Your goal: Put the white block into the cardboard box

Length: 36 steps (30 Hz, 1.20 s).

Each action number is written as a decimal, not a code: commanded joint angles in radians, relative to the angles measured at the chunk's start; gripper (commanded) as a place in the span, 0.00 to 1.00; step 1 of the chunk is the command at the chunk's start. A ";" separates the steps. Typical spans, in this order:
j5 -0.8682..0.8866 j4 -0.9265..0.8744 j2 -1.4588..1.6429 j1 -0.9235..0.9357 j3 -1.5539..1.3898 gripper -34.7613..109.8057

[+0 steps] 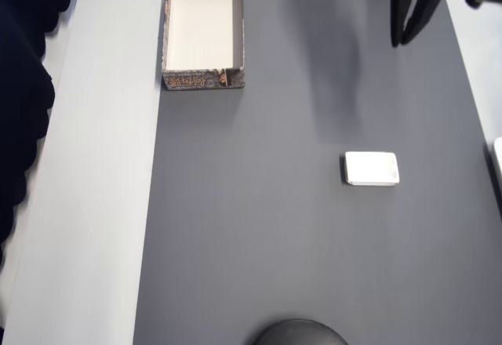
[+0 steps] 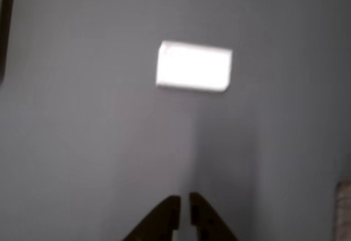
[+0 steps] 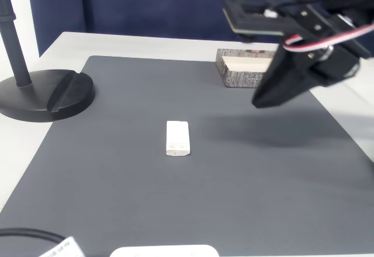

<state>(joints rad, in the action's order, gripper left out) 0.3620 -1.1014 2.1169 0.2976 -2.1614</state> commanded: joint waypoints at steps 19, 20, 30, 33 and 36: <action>0.003 -0.089 -0.623 0.025 0.687 0.23; 0.003 -0.100 -0.641 0.023 0.701 0.23; 0.023 -0.206 -0.828 0.008 0.907 0.23; 0.034 -0.244 -0.881 0.005 0.980 0.23; 0.035 -0.291 -0.930 -0.002 1.054 0.23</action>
<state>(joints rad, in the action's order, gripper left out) 0.3896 -1.3422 1.1919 0.3160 -1.2517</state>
